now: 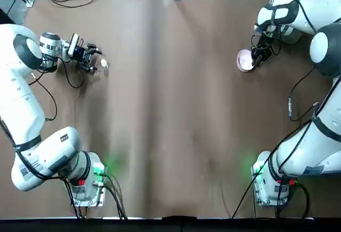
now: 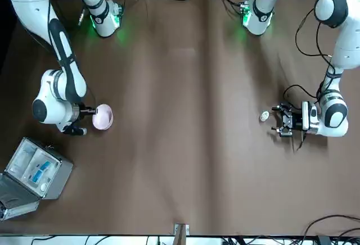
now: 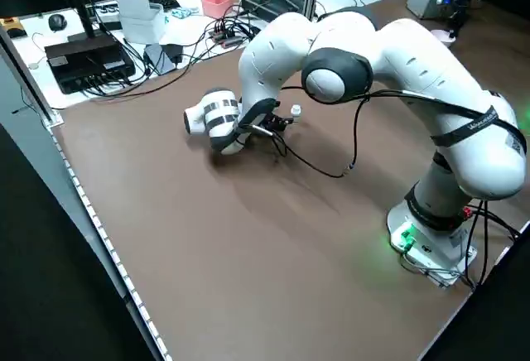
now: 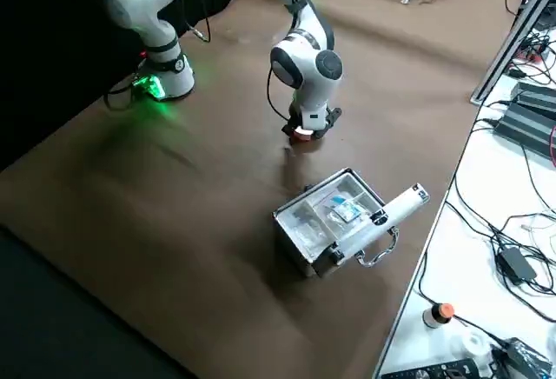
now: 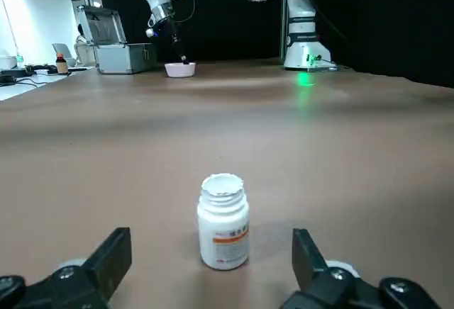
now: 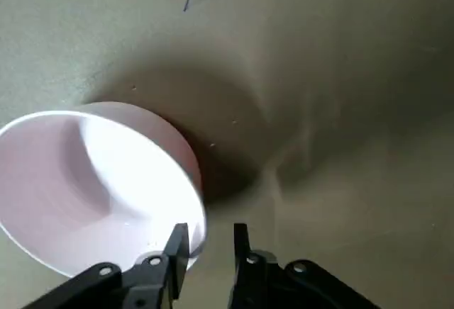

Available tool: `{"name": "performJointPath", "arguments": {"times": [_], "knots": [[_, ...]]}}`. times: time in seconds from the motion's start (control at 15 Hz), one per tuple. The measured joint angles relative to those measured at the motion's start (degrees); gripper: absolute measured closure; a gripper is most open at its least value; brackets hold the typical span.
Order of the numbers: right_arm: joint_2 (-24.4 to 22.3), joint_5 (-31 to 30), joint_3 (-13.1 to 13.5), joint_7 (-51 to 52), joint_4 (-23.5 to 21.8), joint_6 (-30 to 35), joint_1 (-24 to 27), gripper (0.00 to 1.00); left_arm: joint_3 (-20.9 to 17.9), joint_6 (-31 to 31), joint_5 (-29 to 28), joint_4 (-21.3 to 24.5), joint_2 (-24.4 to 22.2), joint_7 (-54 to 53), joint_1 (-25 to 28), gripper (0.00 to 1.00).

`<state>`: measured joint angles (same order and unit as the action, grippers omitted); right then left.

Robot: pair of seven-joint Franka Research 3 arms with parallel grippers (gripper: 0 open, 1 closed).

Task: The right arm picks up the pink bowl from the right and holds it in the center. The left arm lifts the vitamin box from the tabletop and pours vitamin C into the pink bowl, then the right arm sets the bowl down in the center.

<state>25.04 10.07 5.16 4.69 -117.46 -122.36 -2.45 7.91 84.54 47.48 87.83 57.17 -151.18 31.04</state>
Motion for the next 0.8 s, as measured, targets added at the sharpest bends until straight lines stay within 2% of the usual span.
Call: {"name": "performJointPath", "arguments": {"times": [0.33, 0.8], "knots": [[0.03, 0.07, 0.06, -0.02, 0.0, -0.04, 0.05, 0.69, 0.18, -0.12, -0.29, 2.03, 0.1, -0.33, -0.23, 0.0], [0.3, 1.13, 0.02, -0.05, 0.0, -0.09, -0.04, 0.81, 0.24, -0.1, -0.3, 2.6, 0.26, -0.66, -2.51, 0.0]]}}
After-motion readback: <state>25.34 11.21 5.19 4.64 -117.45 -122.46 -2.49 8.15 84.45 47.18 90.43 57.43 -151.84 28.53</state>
